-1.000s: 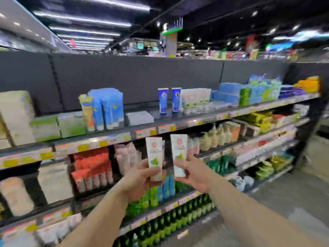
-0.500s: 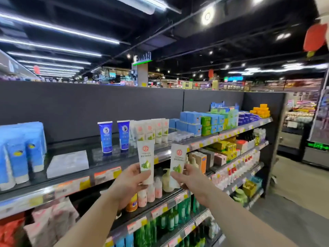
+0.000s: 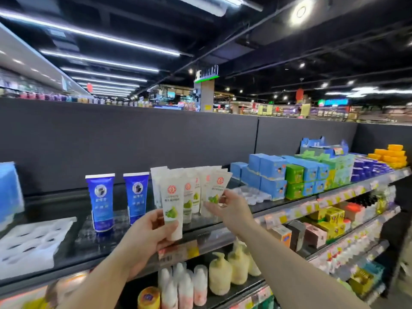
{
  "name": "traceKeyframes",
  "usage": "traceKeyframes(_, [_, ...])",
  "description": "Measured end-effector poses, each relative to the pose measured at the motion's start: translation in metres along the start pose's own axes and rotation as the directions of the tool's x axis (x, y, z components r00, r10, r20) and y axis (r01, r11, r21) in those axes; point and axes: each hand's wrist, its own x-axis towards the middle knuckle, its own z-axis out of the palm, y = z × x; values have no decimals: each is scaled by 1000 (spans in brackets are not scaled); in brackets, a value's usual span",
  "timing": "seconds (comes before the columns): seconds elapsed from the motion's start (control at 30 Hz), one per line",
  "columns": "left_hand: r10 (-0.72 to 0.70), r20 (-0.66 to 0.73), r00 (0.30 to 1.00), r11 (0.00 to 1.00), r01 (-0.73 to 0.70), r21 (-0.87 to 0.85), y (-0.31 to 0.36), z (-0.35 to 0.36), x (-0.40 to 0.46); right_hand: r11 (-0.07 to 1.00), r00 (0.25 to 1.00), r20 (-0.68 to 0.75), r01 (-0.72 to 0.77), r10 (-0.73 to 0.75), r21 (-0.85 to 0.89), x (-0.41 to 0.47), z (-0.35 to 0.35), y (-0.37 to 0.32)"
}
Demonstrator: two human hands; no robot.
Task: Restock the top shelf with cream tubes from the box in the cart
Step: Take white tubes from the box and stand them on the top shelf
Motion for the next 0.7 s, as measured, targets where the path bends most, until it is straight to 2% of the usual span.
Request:
traceKeyframes(0.13, [-12, -84, 996, 999, 9, -30, -2, 6, 4, 985, 994, 72, 86, -76, -151, 37, 8, 7])
traceKeyframes(0.2, [-12, -143, 990, 999, 5, -45, -3, 14, 4, 969, 982, 163, 132, -98, -210, 49, 10, 16])
traceKeyframes(0.33, [30, -303, 952, 999, -22, 30, -8, 34, 3, 959, 936, 322, 213, -146, -185, 64, 10, 32])
traceKeyframes(0.53, [-5, -378, 926, 1000, 0, -13, -19, 58, 3, 911, 900, 407, 288, -154, -294, 81, 12, 39])
traceKeyframes(0.7, [-9, -416, 909, 1000, 15, 10, -22, 74, 3, 929, 895, 436, 238, -96, -283, 82, 11, 39])
